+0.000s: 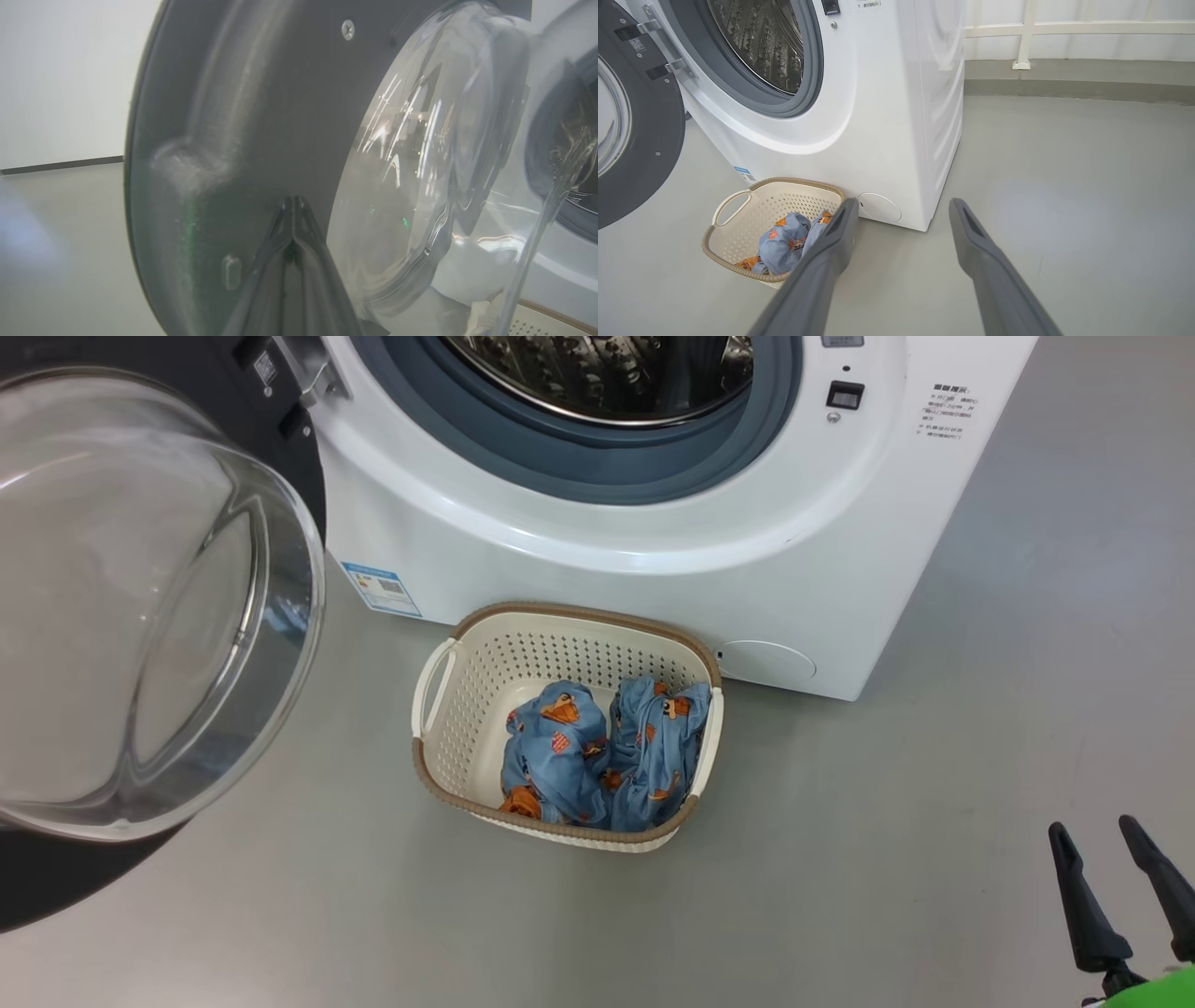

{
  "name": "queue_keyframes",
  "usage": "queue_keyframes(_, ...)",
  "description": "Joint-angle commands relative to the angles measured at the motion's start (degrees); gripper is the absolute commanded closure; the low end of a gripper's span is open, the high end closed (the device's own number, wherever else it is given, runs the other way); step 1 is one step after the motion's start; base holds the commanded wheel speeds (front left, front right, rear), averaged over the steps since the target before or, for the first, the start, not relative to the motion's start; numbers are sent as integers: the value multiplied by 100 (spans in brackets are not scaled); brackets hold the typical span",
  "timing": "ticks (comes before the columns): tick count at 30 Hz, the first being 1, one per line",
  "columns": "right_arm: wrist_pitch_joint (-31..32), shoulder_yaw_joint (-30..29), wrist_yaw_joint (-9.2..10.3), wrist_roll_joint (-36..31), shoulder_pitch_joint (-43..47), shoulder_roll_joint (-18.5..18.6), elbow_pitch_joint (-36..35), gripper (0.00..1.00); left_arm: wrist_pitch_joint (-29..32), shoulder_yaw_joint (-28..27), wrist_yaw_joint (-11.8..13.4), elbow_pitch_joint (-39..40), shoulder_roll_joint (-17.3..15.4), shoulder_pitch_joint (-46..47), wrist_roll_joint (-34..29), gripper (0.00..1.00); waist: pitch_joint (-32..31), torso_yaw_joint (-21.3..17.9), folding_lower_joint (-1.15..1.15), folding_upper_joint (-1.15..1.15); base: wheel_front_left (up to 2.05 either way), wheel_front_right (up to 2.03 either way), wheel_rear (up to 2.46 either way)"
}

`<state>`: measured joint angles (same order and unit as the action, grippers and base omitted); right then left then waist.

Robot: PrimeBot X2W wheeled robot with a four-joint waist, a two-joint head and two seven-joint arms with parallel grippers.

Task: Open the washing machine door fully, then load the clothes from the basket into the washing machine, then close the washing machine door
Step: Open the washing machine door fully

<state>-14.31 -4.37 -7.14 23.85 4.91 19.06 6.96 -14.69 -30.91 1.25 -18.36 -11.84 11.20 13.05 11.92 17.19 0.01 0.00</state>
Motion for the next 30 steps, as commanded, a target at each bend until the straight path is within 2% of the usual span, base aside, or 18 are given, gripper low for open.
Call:
queue_keyframes(1, -69, 103, -35, -13, -128, 175, -159, 0, -31, -279, 17, 75, -372, 189, -80, 100, 17, 3, 0, 0, 0, 0, 0)
queue_keyframes(22, -69, 232, -35, -30, -315, 380, -246, 0, -31, -660, -108, -1124, -847, 1138, -451, 100, 323, 14, 0, 0, 0, 0, 0)
queue_keyframes(26, -69, 240, -35, -32, -328, 388, -233, 0, -31, -642, -113, -1110, -799, 1196, -497, 100, 285, 7, 0, 0, 0, 0, 0)
queue_keyframes(30, -69, 253, -35, -42, -307, 332, -202, 0, -31, -632, -120, -889, -583, 1076, -514, 100, 156, -2, 0, 0, 0, 0, 0)
